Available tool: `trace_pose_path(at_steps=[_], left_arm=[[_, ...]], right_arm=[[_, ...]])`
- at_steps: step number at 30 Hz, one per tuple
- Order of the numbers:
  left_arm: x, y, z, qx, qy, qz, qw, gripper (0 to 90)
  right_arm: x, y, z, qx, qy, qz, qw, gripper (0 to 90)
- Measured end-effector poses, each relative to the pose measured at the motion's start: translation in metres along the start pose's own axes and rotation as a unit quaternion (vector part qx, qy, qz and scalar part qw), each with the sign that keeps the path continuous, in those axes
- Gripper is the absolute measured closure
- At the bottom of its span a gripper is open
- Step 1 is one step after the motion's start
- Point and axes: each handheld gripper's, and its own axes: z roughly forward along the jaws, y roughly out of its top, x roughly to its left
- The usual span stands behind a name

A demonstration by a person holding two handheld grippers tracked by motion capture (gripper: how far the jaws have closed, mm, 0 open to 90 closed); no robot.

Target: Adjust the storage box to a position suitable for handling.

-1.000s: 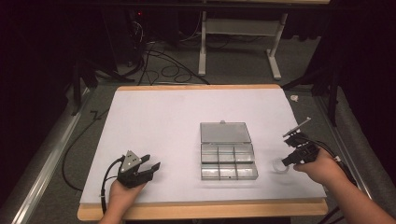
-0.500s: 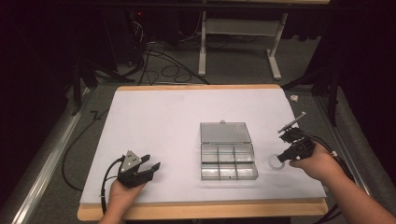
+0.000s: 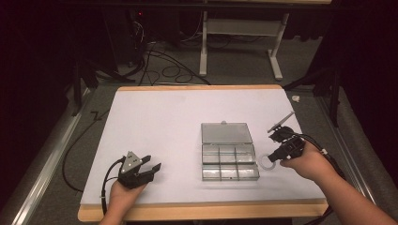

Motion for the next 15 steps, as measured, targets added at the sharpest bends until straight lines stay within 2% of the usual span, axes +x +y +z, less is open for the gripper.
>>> trace_pose_path(at_steps=[9,11,13,15], left_arm=[[0.000,0.000,0.000,0.001,-0.001,0.000,1.0000,45.5],[0.000,0.000,0.000,0.002,0.000,0.000,1.0000,45.5],[0.000,0.000,0.000,0.002,-0.001,-0.001,1.0000,45.5],[0.000,0.000,0.000,0.002,-0.001,0.000,1.0000,45.5]], right_arm=[[0.016,0.012,0.002,0.007,0.009,-0.019,0.9998,83.6],[0.018,0.014,0.003,0.006,0.011,-0.030,0.9995,83.6],[0.023,0.016,0.004,0.010,0.013,-0.026,0.9995,83.6],[0.025,0.019,0.006,0.010,0.015,-0.036,0.9992,83.6]])
